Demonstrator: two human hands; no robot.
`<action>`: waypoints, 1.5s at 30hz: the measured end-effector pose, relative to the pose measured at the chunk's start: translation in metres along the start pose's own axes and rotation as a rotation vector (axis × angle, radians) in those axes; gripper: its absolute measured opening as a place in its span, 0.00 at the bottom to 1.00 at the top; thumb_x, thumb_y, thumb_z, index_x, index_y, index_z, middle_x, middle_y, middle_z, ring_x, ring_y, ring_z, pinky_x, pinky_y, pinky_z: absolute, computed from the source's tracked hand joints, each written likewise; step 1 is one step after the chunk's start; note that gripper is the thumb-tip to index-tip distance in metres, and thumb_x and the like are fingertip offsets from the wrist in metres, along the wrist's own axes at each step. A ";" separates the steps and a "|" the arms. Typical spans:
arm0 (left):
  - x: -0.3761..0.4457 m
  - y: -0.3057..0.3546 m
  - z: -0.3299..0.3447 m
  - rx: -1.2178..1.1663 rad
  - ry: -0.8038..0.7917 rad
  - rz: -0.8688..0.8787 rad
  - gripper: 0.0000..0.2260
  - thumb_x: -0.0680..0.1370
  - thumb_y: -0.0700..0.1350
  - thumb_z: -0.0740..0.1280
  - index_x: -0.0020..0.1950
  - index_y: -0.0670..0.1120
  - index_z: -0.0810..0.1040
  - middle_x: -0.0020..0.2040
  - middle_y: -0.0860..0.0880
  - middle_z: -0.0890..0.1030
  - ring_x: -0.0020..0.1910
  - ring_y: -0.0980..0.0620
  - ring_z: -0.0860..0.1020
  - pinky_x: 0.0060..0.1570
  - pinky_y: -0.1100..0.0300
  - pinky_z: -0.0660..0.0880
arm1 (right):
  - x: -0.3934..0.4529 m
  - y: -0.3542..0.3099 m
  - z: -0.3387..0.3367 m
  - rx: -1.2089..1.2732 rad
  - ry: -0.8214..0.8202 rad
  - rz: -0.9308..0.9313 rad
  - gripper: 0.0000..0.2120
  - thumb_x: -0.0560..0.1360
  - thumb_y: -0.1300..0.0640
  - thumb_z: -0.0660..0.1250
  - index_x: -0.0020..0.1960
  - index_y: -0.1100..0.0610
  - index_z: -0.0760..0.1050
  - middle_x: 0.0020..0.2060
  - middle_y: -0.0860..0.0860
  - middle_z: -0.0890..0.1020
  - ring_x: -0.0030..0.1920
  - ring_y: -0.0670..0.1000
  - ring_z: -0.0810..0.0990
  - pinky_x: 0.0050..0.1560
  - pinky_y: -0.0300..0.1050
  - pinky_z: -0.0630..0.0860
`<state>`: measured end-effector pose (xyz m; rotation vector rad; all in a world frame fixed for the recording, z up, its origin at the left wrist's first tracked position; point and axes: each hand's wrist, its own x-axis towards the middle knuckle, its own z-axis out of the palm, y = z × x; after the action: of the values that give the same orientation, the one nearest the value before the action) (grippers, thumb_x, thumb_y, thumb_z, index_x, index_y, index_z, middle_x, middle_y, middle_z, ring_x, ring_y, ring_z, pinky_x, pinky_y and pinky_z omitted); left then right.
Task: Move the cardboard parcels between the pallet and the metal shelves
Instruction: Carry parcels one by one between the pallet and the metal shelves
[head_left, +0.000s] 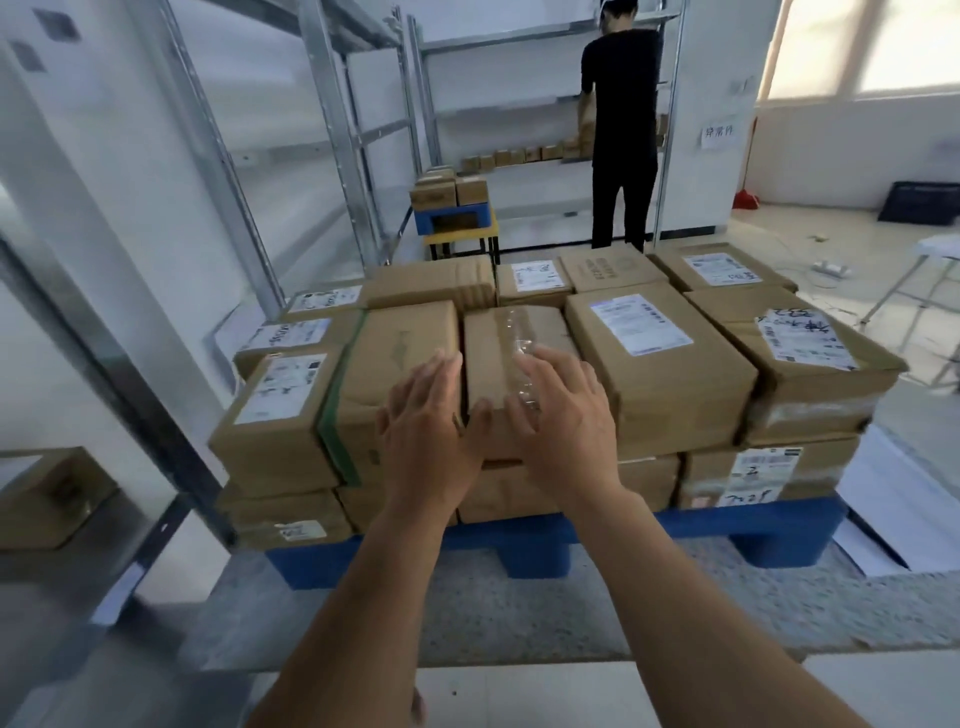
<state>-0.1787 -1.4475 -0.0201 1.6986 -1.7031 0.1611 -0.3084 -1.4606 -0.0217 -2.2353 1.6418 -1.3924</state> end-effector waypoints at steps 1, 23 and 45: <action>0.002 -0.015 -0.006 -0.003 -0.003 -0.005 0.29 0.76 0.63 0.53 0.73 0.49 0.64 0.73 0.49 0.66 0.72 0.50 0.60 0.66 0.53 0.57 | 0.001 -0.012 0.011 0.002 0.000 -0.003 0.19 0.74 0.58 0.67 0.64 0.59 0.74 0.62 0.56 0.75 0.63 0.57 0.72 0.63 0.52 0.67; -0.027 -0.239 -0.112 0.219 0.158 -0.491 0.25 0.78 0.55 0.60 0.73 0.48 0.64 0.73 0.48 0.66 0.72 0.48 0.63 0.71 0.48 0.59 | 0.003 -0.209 0.205 0.383 -0.254 -0.384 0.17 0.75 0.58 0.68 0.63 0.59 0.75 0.58 0.55 0.79 0.60 0.56 0.75 0.57 0.48 0.72; -0.049 -0.469 -0.184 0.136 0.121 -0.940 0.27 0.79 0.58 0.56 0.76 0.51 0.58 0.74 0.49 0.64 0.72 0.49 0.62 0.68 0.54 0.60 | 0.032 -0.364 0.453 0.339 -0.881 -0.088 0.22 0.80 0.53 0.54 0.71 0.59 0.62 0.66 0.58 0.70 0.66 0.58 0.68 0.65 0.51 0.65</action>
<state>0.3153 -1.3648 -0.0941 2.3474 -0.6849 -0.0646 0.2657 -1.5288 -0.0894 -2.2126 0.9337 -0.4705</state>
